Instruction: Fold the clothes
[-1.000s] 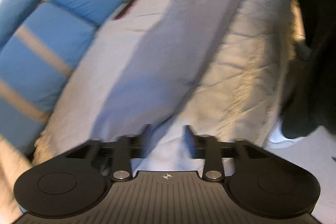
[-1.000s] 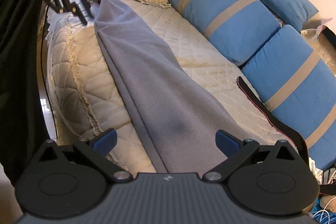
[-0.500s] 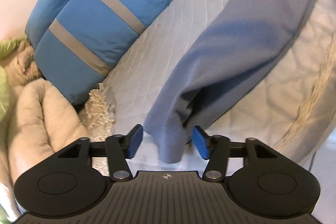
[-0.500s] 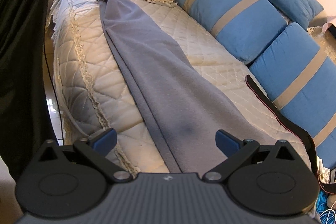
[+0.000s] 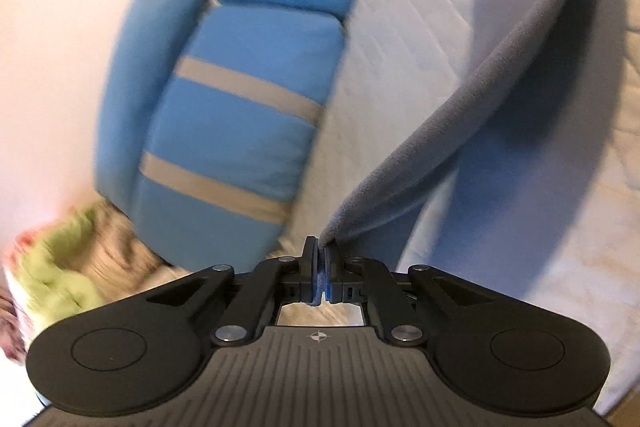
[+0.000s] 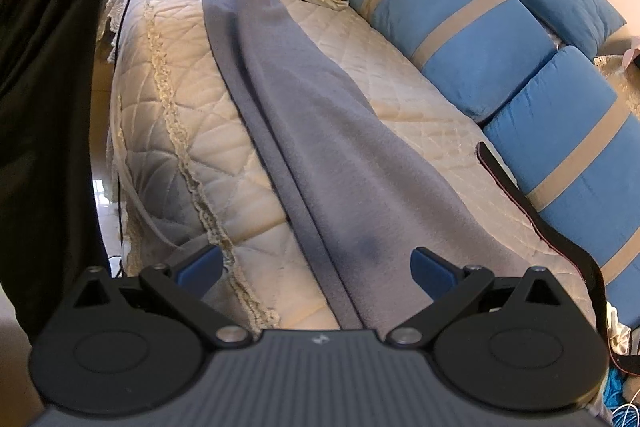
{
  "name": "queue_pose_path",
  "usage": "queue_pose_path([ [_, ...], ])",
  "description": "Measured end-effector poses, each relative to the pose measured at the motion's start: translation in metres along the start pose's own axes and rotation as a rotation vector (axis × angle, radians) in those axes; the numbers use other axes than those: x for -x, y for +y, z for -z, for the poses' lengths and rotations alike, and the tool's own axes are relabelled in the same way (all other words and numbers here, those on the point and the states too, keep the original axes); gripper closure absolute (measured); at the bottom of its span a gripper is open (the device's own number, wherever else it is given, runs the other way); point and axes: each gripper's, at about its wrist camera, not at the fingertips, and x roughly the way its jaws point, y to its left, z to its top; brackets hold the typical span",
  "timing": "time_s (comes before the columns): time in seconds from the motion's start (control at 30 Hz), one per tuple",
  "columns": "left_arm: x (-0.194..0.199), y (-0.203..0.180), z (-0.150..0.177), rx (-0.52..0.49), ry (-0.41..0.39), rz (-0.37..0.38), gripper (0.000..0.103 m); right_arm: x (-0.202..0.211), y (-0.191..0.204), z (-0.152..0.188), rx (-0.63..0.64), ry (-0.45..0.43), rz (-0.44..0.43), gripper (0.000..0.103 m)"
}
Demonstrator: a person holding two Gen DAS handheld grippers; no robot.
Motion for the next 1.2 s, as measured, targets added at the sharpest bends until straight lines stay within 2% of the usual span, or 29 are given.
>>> queue_pose_path([
  [0.1,0.003,-0.015,0.005,-0.037,-0.043,-0.054,0.1,0.002,-0.001,0.0,-0.007,-0.006,0.003,0.0],
  [0.33,0.017,-0.065,0.041,-0.047,0.017,0.078,0.1,0.004,-0.006,0.002,-0.022,-0.007,0.0,0.0],
  [0.53,0.024,-0.081,0.053,-0.029,0.037,0.152,0.1,0.002,-0.006,0.001,-0.021,0.0,-0.006,0.0],
  [0.7,0.016,-0.081,0.058,-0.014,0.096,0.156,0.098,0.001,-0.004,-0.001,-0.013,0.002,-0.006,0.0],
  [0.87,0.008,-0.069,0.068,0.027,0.22,0.181,0.096,0.004,-0.003,-0.002,-0.012,-0.006,-0.006,0.0],
  [0.9,0.007,-0.063,0.071,0.067,0.24,0.192,0.094,0.005,-0.003,-0.002,-0.011,-0.008,-0.006,0.0],
  [0.93,0.007,-0.056,0.074,0.112,0.258,0.204,0.086,0.005,-0.003,-0.002,-0.011,-0.009,-0.006,0.0],
  [0.97,0.007,-0.047,0.077,0.177,0.272,0.222,0.07,0.005,-0.004,-0.001,-0.013,-0.01,-0.006,0.0],
  [1.03,0.006,-0.024,0.084,0.348,0.286,0.271,0.055,0.005,-0.005,-0.001,-0.018,-0.011,-0.006,0.0],
  [1.13,0.007,0.008,0.099,0.635,0.284,0.309,0.055,0.005,-0.005,0.0,-0.022,-0.013,-0.006,0.0],
  [1.2,0.002,0.03,0.112,0.89,0.275,0.342,0.055,0.004,-0.006,0.002,-0.027,-0.013,-0.011,0.0],
])
